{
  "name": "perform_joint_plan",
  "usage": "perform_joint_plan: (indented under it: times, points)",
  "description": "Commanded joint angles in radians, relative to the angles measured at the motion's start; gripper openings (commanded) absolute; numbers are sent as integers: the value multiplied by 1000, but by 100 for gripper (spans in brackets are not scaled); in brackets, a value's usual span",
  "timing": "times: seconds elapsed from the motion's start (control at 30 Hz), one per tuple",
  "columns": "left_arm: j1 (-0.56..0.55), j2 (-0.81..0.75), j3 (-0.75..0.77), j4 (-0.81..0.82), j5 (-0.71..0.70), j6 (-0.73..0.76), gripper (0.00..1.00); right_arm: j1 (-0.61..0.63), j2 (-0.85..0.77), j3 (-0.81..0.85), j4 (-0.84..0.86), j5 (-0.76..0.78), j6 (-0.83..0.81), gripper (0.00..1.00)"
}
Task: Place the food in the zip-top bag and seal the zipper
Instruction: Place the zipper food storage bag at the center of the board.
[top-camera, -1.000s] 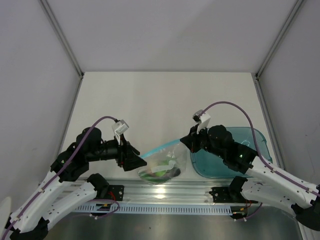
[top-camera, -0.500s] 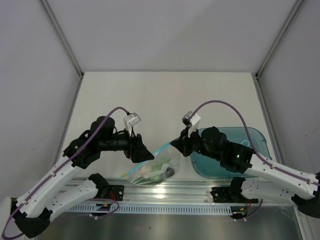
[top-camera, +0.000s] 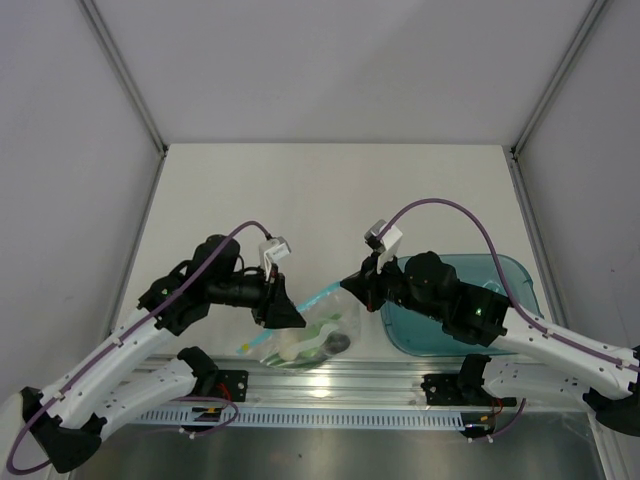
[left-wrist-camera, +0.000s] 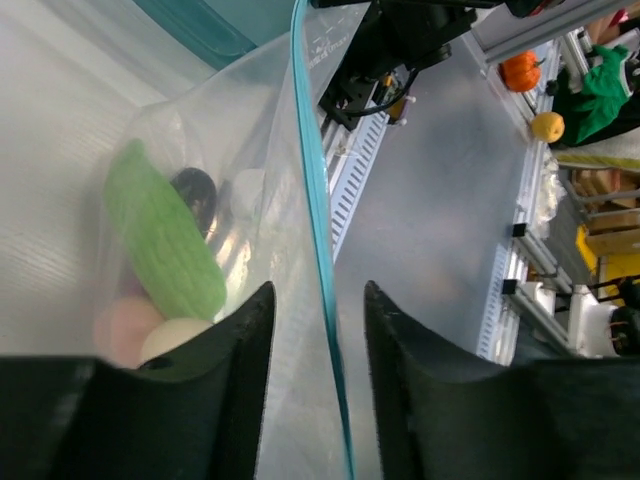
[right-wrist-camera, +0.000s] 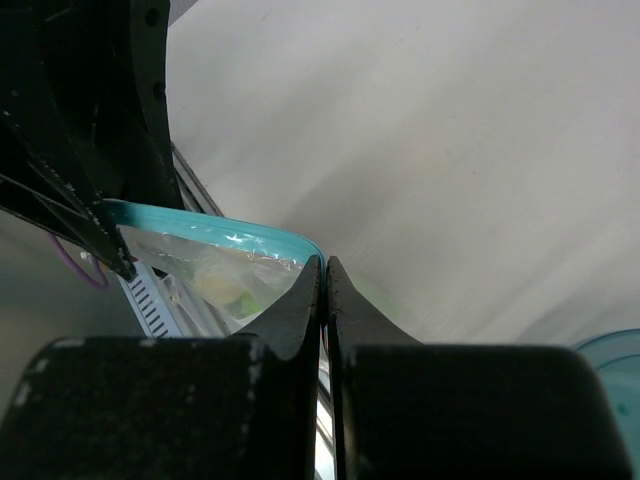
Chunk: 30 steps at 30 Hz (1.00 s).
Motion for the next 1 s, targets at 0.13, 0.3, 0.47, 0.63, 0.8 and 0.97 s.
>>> perform_joint_plan:
  times: [0.13,0.3,0.47,0.63,0.8,0.97]
  points:
    - [-4,28,51,-116,-164,43,5,-1,9,55,9,0,-3,0]
    - [-1,38,140,-168,-404,41,1,-12,58,104,-74,19,30,55]
    - [0,104,226,-179,-534,114,0,-9,59,160,-152,74,53,73]
    - [34,274,321,-179,-535,248,0,-9,14,179,-183,89,65,75]
    - [100,413,413,-150,-343,257,0,-7,-35,159,-183,102,62,76]
    - [157,479,538,-86,-217,166,1,-12,-47,147,-207,115,53,76]
